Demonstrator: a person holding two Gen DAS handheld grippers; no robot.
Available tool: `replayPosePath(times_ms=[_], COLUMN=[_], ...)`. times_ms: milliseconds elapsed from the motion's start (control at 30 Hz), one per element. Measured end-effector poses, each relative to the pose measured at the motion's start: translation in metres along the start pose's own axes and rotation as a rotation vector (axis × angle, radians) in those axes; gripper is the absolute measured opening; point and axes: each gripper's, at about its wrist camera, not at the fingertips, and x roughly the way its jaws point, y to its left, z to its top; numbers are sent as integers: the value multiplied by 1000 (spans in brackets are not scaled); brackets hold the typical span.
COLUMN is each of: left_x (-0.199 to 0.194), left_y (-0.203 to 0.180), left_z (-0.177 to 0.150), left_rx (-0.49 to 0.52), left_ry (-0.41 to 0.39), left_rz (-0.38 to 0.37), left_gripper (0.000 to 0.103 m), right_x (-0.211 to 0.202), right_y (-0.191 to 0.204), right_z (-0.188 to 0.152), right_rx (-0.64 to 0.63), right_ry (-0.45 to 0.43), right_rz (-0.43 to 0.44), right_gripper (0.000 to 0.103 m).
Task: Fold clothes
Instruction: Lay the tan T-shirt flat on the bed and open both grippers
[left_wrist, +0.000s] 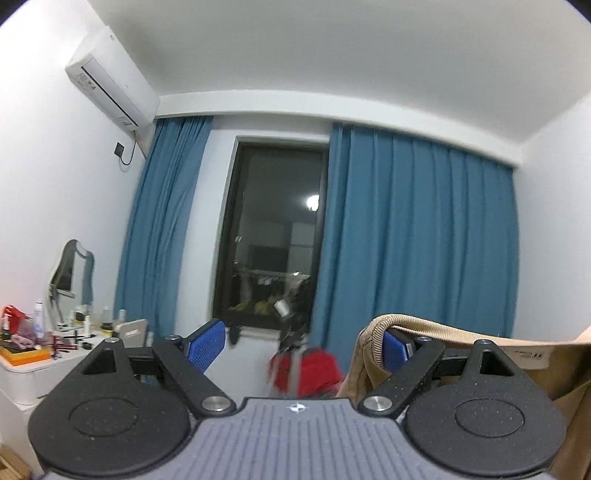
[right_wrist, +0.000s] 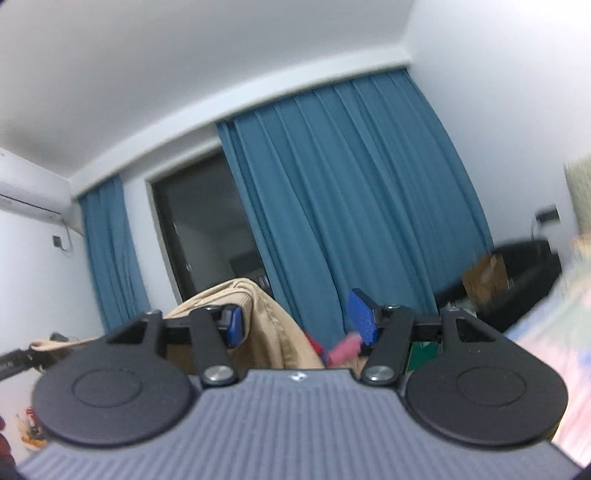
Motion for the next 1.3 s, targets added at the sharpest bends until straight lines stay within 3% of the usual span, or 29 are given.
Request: replayPosePath(times_ms=[133, 300, 400, 567, 733, 967, 1300], left_x=[-31, -55, -42, 4, 99, 260, 479], left_y=[2, 1, 1, 5, 13, 16, 5], left_z=[67, 111, 105, 70, -7, -132, -377], left_rx=[-30, -18, -2, 17, 17, 44, 193], left_ry=[-47, -63, -25, 61, 153, 264, 547], left_rz=[-35, -50, -51, -48, -12, 23, -15], left_gripper=[90, 91, 92, 92, 92, 94, 93], right_x=[-18, -37, -41, -10, 55, 186, 372], right_y=[18, 28, 26, 11, -8, -36, -119], right_z=[59, 100, 103, 67, 4, -95, -304], right_rx=[-29, -63, -50, -73, -72, -61, -112], right_ry=[-49, -64, -24, 76, 197, 328, 590], right_rz=[65, 112, 123, 102, 59, -30, -166], right_gripper=[60, 61, 61, 61, 61, 61, 60])
